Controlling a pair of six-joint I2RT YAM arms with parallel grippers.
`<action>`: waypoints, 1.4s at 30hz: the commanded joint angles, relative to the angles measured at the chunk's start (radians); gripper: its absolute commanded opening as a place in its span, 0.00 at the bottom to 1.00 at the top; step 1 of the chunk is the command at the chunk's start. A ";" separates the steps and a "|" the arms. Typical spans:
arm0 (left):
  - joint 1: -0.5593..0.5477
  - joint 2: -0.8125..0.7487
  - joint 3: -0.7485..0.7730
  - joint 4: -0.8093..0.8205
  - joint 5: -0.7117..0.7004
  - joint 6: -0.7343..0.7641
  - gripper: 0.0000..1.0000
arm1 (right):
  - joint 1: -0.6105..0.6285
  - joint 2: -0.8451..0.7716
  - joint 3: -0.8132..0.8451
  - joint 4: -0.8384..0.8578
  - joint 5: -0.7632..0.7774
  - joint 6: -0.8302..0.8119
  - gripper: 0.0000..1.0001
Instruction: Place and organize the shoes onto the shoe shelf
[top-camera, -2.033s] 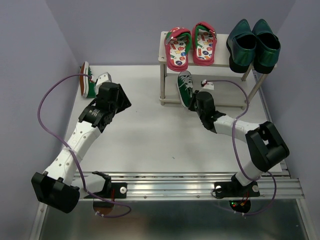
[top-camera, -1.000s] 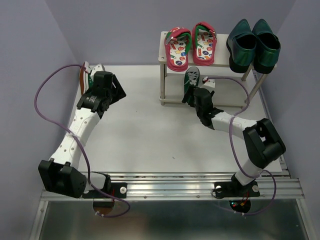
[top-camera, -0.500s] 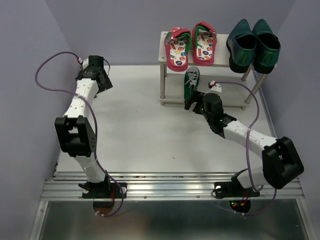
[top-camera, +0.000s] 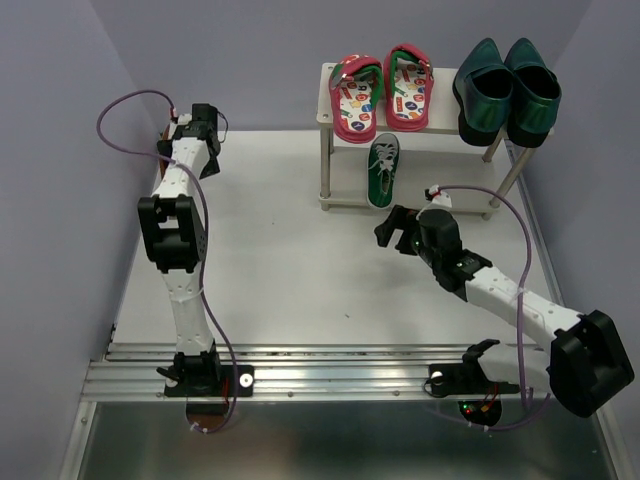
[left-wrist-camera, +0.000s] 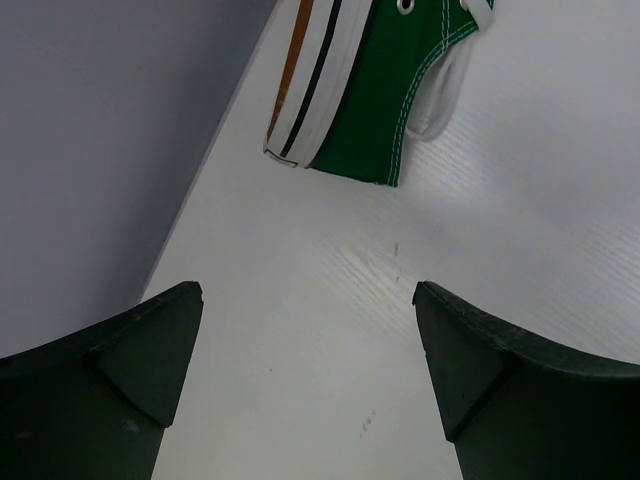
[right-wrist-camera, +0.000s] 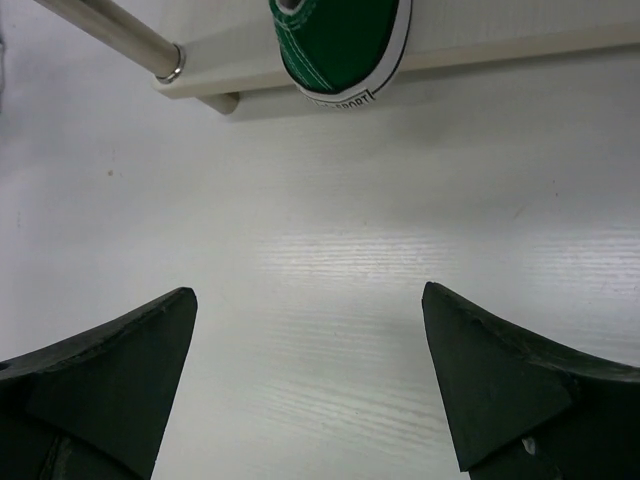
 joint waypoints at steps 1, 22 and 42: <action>0.038 -0.012 0.087 0.082 -0.014 0.058 0.99 | 0.007 -0.019 -0.034 -0.031 -0.004 0.006 1.00; 0.165 0.212 0.164 0.247 0.268 0.127 0.86 | 0.007 0.087 0.022 -0.075 -0.021 -0.024 1.00; 0.147 -0.211 -0.152 0.294 0.654 -0.050 0.00 | 0.007 -0.002 0.044 -0.180 0.001 0.008 1.00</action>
